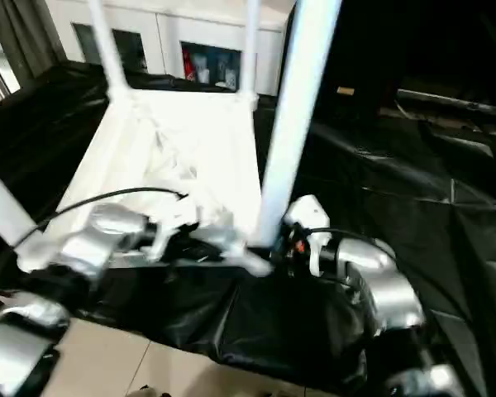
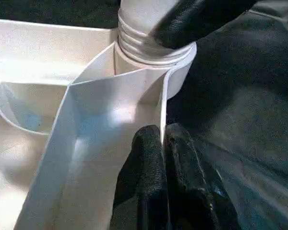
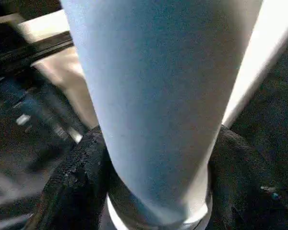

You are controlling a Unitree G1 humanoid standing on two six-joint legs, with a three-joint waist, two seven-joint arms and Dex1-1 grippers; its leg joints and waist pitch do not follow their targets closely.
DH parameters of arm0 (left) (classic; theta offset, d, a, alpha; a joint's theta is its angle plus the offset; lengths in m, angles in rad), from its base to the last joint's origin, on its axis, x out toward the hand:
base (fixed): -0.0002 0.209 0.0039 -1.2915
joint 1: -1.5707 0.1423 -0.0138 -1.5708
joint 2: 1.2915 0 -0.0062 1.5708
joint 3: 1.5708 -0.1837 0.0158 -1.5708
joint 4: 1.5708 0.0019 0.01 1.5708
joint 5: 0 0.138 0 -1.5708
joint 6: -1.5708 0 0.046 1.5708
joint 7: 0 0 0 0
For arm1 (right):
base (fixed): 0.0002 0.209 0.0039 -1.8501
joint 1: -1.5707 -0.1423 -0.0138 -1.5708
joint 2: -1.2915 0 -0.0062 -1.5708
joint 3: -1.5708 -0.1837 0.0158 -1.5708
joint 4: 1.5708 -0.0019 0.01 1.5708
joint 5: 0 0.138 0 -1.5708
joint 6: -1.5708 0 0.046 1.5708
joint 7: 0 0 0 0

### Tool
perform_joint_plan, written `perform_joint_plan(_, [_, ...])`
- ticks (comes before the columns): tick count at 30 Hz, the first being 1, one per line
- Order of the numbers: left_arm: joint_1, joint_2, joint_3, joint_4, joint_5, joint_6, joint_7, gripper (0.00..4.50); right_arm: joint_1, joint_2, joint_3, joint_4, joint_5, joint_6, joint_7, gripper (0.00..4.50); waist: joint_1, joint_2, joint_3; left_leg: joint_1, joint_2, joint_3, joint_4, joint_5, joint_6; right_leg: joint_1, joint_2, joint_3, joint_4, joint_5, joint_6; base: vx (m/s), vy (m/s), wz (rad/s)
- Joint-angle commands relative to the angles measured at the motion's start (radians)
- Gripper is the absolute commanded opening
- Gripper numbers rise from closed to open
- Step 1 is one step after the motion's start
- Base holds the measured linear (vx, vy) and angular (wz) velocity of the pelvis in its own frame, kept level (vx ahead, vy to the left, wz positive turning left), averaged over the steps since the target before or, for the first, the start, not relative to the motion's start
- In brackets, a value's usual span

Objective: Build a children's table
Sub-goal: Rotate leg to tighten

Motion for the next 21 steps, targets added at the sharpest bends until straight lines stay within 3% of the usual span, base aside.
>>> perform_joint_plan(1, [-0.019,-0.082,0.033,0.027,-0.023,0.020,0.131,0.00,0.033,0.079,0.053,0.034,-0.041,0.069,-0.114,2.51,-0.009,-0.009,-0.039,0.016,0.016,-0.018,-0.068,-0.381,0.006,0.018,-0.043,0.026,-0.101,-0.559,-0.108,0.000,0.000,0.00])
perform_joint_plan(3, [-0.028,-0.117,0.033,0.033,-0.021,0.028,0.168,0.00,0.021,0.132,0.037,0.051,-0.055,0.084,-0.218,2.51,-0.015,-0.007,-0.041,0.014,0.013,-0.023,-0.070,-0.394,0.000,0.021,-0.045,0.020,-0.107,-0.607,-0.082,0.000,0.000,0.00])
perform_joint_plan(4, [-0.030,-0.130,0.031,0.033,-0.021,0.030,0.176,0.00,0.014,0.152,0.029,0.060,-0.057,0.089,-0.255,2.51,-0.021,-0.008,-0.039,0.016,0.013,-0.024,-0.070,-0.406,-0.002,0.013,-0.045,0.021,-0.111,-0.618,-0.078,0.000,0.000,0.00])
perform_joint_plan(5, [-0.034,-0.168,0.026,0.034,-0.020,0.029,0.197,0.00,-0.010,0.211,0.006,0.084,-0.052,0.102,-0.338,2.51,-0.027,-0.008,-0.039,0.016,0.011,-0.026,-0.070,-0.422,-0.004,0.013,-0.043,0.017,-0.114,-0.636,-0.071,0.000,0.000,0.00])
perform_joint_plan(9, [-0.028,-0.195,0.017,0.020,-0.020,0.035,0.203,0.00,-0.045,0.262,0.012,0.102,-0.044,0.104,-0.356,2.51,-0.036,-0.010,-0.040,0.008,0.010,-0.032,-0.074,-0.429,0.004,0.020,-0.046,0.010,-0.119,-0.652,-0.052,0.000,0.000,0.00])
perform_joint_plan(10, [-0.028,-0.194,0.017,0.020,-0.020,0.035,0.204,0.00,-0.046,0.261,0.021,0.099,-0.051,0.098,-0.352,2.51,-0.036,-0.008,-0.040,0.007,0.011,-0.033,-0.075,-0.429,0.005,0.021,-0.046,0.010,-0.119,-0.646,-0.050,0.000,0.000,0.00])
perform_joint_plan(13, [-0.030,-0.171,0.025,0.033,-0.009,0.024,0.210,0.00,-0.051,0.257,0.035,0.090,-0.055,0.090,-0.325,3.19,-0.034,-0.011,-0.041,0.010,0.013,-0.031,-0.078,-0.423,0.014,0.018,-0.046,0.014,-0.118,-0.600,-0.065,0.000,0.000,0.00])
perform_joint_plan(18, [-0.034,-0.137,0.036,0.046,-0.003,0.013,0.199,0.00,-0.071,0.227,0.034,0.092,-0.061,0.087,-0.293,3.28,-0.033,-0.011,-0.040,0.013,0.012,-0.028,-0.077,-0.429,0.018,0.015,-0.046,0.017,-0.119,-0.604,-0.072,0.000,0.000,0.00])
perform_joint_plan(19, [-0.036,-0.101,0.041,0.055,0.000,0.000,0.172,0.00,-0.075,0.162,0.046,0.084,-0.054,0.077,-0.187,3.28,-0.032,-0.012,-0.040,0.013,0.012,-0.028,-0.077,-0.430,0.019,0.015,-0.046,0.016,-0.121,-0.610,-0.068,0.000,0.000,0.00])
perform_joint_plan(21, [-0.035,-0.083,0.040,0.057,0.001,-0.007,0.150,0.00,-0.074,0.126,0.053,0.079,-0.049,0.070,-0.129,3.28,-0.028,-0.014,-0.040,0.011,0.012,-0.026,-0.076,-0.419,0.029,0.018,-0.047,0.018,-0.121,-0.603,-0.063,0.000,0.000,0.00])
